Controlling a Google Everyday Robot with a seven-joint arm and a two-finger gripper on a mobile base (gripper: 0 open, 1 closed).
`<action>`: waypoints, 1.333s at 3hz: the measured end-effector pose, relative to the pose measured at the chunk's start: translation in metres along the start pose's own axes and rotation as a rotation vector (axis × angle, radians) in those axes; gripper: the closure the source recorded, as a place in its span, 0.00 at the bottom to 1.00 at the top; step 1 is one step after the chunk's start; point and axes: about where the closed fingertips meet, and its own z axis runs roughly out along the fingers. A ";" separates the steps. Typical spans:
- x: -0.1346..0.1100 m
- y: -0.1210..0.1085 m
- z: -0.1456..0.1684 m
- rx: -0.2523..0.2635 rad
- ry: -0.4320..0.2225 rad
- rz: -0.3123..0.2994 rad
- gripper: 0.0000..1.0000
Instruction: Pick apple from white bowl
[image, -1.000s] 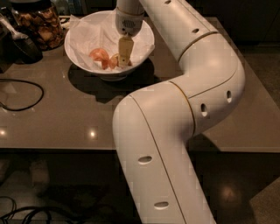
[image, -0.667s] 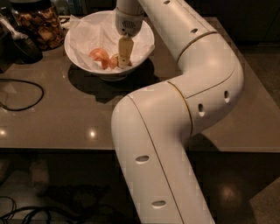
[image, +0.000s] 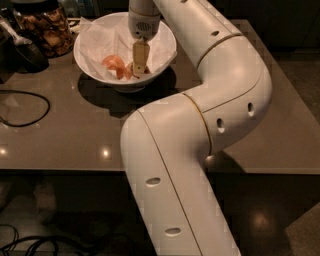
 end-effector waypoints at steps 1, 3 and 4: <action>-0.003 0.000 0.000 0.000 0.004 -0.007 0.28; 0.000 0.003 0.015 -0.038 0.003 0.007 0.30; 0.000 0.003 0.017 -0.042 0.006 0.007 0.30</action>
Offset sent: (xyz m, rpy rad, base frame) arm -0.0305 -0.0209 -0.0056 -0.0824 0.2035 0.0161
